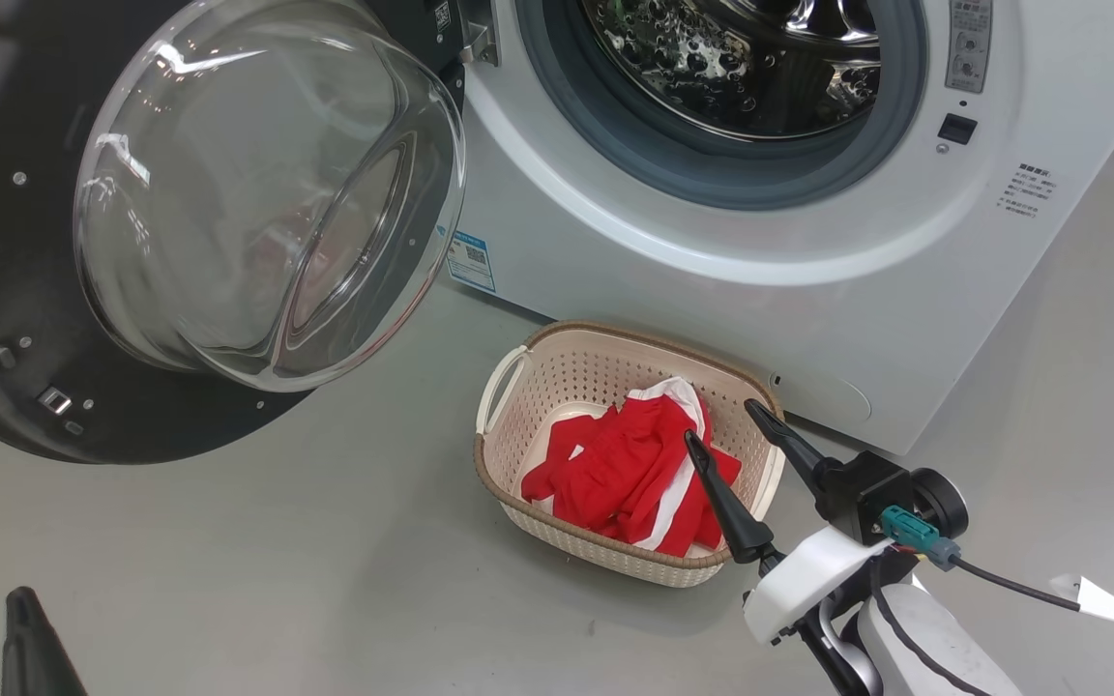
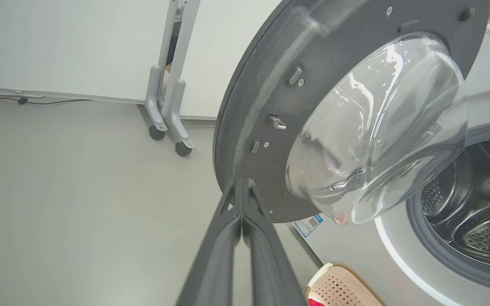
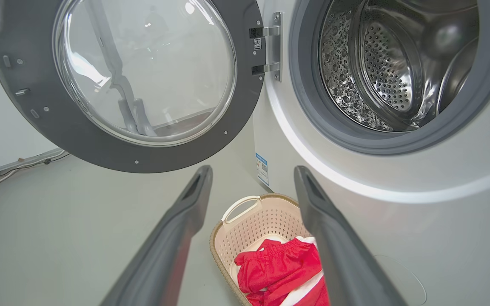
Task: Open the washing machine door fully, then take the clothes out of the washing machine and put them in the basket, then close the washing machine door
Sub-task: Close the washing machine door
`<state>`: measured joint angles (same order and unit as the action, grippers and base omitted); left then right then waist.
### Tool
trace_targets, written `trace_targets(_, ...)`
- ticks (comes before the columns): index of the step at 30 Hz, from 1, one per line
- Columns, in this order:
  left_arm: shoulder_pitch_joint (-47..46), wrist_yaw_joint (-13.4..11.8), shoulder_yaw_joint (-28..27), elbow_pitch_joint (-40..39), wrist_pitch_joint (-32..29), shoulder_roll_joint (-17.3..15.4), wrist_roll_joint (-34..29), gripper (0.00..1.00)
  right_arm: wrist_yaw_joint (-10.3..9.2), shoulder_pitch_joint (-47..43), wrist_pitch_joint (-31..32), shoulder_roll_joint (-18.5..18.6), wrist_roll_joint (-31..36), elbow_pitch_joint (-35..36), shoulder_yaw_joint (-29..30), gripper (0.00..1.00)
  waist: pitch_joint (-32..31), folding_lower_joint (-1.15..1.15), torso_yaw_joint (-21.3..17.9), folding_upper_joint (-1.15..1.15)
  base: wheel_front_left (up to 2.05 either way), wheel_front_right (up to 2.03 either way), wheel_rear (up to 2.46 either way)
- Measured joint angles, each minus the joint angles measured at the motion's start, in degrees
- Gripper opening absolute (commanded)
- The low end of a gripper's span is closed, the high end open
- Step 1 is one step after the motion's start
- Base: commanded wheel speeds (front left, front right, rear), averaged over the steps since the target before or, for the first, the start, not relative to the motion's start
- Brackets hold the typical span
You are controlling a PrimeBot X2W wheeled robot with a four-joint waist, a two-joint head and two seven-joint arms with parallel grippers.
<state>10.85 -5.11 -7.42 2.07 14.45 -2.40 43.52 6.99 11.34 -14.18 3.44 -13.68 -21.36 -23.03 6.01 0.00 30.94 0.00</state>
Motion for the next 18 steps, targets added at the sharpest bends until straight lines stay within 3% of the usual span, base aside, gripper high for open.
trace_targets(10, -0.28, 5.98, -6.09, 1.51, 0.26, 0.16, 29.16, 0.0, 0.0, 0.01, -0.01, 0.2, -0.75, -0.42, 0.23, 1.0, 0.28, 0.0, 0.04, 0.0, 0.0, 0.0, 0.0)
trace_targets(15, -1.03, 10.46, -8.18, 4.77, 0.29, 0.26, 39.62, 0.0, 0.0, 0.01, -0.01, 0.25, -0.94, -0.58, 0.47, 1.0, 0.48, 0.0, -0.03, 0.0, 0.0, 0.0, 0.0)
trace_targets(18, -2.4, 11.25, -9.03, 6.5, 0.31, 0.4, 45.12, 0.0, 0.0, 0.01, -0.02, 0.33, -0.96, -0.64, 0.52, 1.0, 0.59, 0.0, -0.13, 0.0, 0.0, 0.0, 0.0)
